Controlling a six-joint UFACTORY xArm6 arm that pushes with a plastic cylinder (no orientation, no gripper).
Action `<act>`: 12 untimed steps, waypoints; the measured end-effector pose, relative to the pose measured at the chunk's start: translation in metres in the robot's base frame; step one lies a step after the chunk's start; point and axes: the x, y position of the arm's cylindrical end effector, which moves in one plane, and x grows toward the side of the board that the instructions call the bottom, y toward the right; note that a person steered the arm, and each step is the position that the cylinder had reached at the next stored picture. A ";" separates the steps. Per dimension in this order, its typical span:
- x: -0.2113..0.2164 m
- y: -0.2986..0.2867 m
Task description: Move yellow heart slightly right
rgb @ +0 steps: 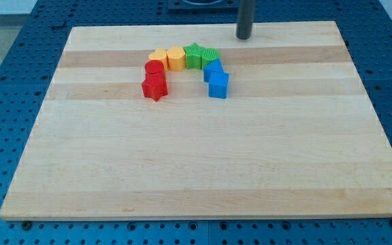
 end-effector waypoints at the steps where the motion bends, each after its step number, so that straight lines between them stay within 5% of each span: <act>1: -0.001 -0.030; 8: 0.040 -0.189; 12: 0.058 -0.189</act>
